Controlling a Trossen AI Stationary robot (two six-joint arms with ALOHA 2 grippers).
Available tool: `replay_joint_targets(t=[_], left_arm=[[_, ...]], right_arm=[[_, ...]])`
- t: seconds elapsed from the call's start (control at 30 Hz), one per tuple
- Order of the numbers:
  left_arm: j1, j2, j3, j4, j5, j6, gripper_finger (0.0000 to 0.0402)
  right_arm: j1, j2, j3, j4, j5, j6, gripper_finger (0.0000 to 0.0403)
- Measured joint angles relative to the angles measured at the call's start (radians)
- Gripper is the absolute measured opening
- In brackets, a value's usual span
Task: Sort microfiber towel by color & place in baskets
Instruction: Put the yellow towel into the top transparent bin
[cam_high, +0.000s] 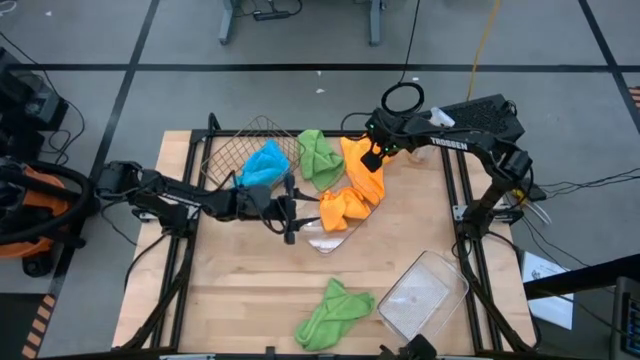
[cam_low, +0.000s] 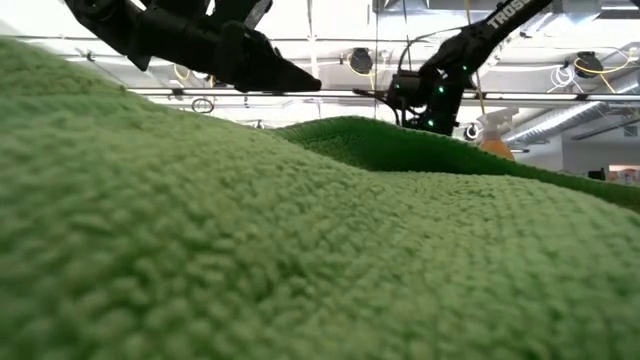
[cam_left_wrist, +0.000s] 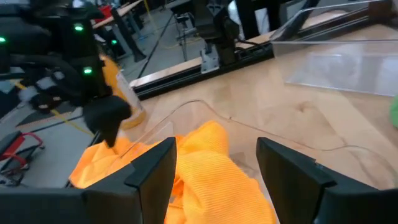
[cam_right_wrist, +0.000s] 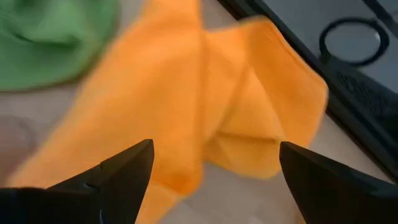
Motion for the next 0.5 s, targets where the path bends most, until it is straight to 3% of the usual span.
replay_joint_targets(t=[0.2,0.5], left_arm=[[-0.002,0.000,0.000,-0.010,0.055,-0.002,0.0228],[-0.035,0.000,-0.001,-0.052,0.080,-0.001,0.0228]], right_arm=[[0.037,0.023,0.067,-0.008,0.045,-0.012,0.0338],[0.034,0.254,0.240,-0.191,0.063,0.016,0.0338]])
